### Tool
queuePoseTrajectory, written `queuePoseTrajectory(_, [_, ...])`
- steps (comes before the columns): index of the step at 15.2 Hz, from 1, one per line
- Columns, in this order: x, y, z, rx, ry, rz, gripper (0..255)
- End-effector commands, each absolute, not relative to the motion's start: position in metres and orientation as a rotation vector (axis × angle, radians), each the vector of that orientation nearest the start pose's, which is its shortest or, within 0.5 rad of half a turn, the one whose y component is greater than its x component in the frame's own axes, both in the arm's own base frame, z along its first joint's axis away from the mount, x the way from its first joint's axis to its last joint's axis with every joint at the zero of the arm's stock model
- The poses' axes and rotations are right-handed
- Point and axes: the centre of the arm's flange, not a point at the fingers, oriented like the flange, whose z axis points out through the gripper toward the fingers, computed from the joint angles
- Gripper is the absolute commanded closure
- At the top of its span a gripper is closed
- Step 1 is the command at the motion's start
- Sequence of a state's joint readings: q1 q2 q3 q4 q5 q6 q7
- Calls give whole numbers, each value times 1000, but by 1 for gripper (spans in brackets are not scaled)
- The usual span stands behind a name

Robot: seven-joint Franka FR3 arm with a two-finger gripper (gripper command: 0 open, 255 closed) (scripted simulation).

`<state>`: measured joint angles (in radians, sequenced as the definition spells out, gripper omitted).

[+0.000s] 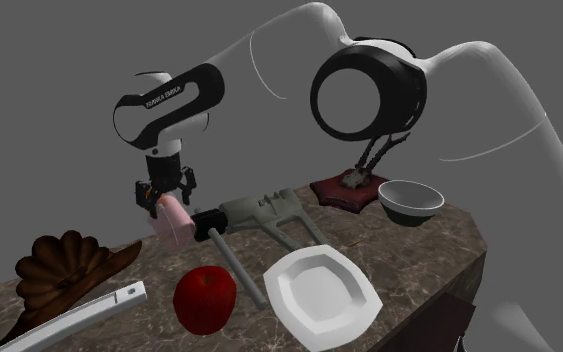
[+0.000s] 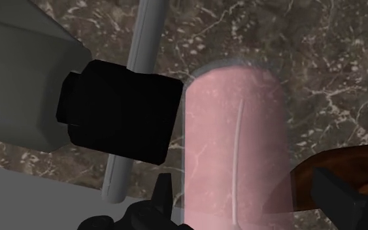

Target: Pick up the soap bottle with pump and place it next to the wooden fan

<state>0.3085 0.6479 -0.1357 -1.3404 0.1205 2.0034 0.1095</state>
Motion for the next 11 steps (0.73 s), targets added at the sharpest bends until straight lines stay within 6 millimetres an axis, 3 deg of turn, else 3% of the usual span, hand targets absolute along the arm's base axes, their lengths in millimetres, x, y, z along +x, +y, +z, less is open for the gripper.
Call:
queuePoseTrajectory(1, [714,154,373,-3110,-65,-26,0])
queuePoseTrajectory(3, [713,153,397,-3110,-65,-26,0])
queuePoseTrajectory(11, [713,153,397,-3110,-65,-26,0])
